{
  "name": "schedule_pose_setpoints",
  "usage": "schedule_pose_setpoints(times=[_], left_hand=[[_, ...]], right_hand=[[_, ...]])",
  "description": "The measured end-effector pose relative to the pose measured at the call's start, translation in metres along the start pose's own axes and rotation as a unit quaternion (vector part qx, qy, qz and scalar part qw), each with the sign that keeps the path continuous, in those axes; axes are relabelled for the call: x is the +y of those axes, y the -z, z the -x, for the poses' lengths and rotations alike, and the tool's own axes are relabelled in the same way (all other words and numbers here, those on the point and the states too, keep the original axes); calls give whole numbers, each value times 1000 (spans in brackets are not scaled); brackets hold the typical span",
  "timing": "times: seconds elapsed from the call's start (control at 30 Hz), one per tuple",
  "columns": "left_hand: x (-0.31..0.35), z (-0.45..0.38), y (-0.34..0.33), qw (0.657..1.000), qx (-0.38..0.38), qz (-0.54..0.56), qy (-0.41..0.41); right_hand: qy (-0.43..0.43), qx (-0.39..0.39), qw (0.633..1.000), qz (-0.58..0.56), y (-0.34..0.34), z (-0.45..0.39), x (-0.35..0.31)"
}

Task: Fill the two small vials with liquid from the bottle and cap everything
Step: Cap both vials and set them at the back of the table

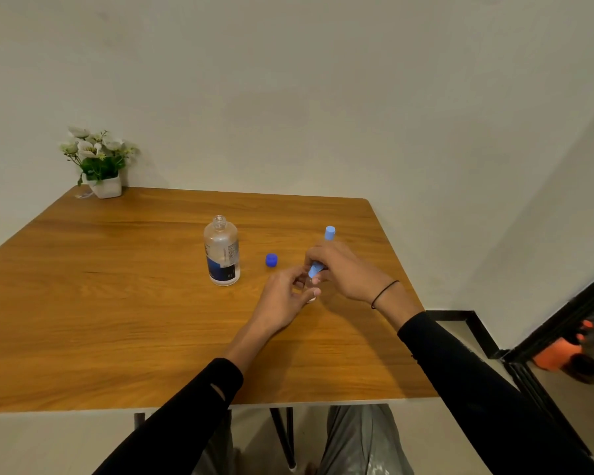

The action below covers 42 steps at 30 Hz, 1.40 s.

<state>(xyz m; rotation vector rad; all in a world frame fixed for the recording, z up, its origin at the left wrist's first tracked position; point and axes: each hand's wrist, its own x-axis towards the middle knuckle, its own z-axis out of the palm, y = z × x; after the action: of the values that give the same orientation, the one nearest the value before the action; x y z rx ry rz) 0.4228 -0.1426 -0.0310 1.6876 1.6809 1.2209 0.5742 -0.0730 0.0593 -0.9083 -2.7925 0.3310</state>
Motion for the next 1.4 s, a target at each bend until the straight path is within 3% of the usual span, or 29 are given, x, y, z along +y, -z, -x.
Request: schedule_pose_setpoints(times=[0.17, 0.37, 0.73, 0.97, 1.07, 1.13, 1.27, 1.4], left_hand=[[-6, -1, -1, 1000, 16, -15, 12], [-8, -5, -2, 999, 16, -3, 33], [-6, -9, 4, 999, -3, 16, 44], [-5, -8, 7, 1000, -15, 9, 21], [-3, -8, 6, 999, -16, 20, 21], [-4, -9, 5, 999, -17, 26, 30], [-8, -11, 5, 1000, -11, 5, 17], [-4, -10, 5, 999, -20, 15, 20]], right_hand=[[-18, -15, 977, 214, 3, -14, -14], [13, -60, 992, 108, 10, -12, -22], [34, -32, 998, 42, 6, 0, -20], [-51, -26, 982, 180, 2, -2, -17], [-8, -31, 997, 76, 10, 0, -13], [20, -53, 996, 63, 16, 1, -15], [-27, -20, 978, 207, 16, -1, -15], [8, -67, 994, 87, 18, 0, -15]])
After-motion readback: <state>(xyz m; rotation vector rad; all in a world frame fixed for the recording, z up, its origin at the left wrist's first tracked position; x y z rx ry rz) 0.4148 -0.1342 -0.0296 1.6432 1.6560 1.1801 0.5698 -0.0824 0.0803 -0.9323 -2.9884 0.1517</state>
